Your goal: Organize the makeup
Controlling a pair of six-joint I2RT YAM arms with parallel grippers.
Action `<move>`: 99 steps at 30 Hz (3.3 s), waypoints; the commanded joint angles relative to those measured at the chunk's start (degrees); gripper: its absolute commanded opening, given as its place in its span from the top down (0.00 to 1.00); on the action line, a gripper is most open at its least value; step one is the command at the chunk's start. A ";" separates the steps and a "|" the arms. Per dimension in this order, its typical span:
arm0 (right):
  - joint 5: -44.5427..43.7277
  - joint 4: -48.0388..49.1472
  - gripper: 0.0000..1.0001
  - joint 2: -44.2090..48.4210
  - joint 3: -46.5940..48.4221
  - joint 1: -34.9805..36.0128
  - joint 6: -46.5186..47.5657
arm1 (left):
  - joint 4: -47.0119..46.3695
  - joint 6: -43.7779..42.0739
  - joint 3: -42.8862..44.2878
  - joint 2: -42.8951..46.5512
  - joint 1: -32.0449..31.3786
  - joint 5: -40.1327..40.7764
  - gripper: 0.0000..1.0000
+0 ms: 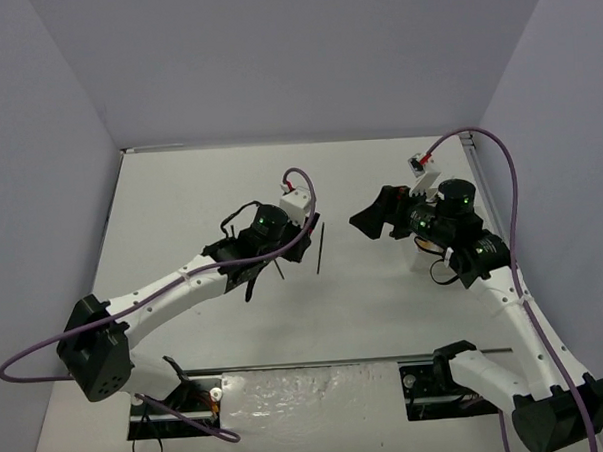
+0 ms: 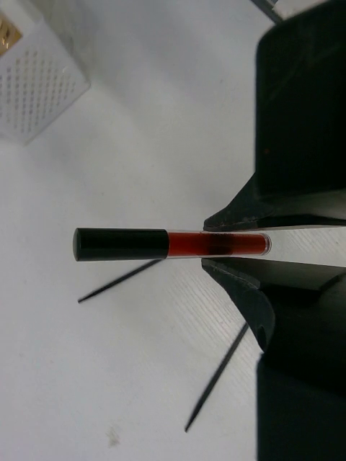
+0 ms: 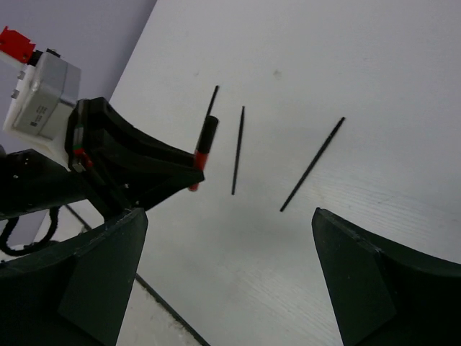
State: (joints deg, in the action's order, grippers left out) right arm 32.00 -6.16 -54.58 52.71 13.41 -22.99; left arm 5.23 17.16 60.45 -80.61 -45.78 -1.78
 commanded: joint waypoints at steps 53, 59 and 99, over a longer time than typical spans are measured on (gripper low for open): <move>-20.95 3.87 1.00 -0.60 1.99 13.42 -1.05 | -0.37 -5.96 4.89 9.13 -7.15 5.69 0.11; -44.84 -2.83 1.00 4.54 0.72 12.99 1.20 | 12.74 0.68 6.07 10.92 -4.03 14.63 0.03; -86.14 -3.16 1.00 6.15 -12.54 -0.93 -7.34 | 28.43 2.70 -4.72 24.53 36.03 -3.59 0.03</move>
State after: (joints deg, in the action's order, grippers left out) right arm -49.41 -15.90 -47.03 41.19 13.54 -29.21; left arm 35.97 20.23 55.44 -56.55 -10.09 -4.60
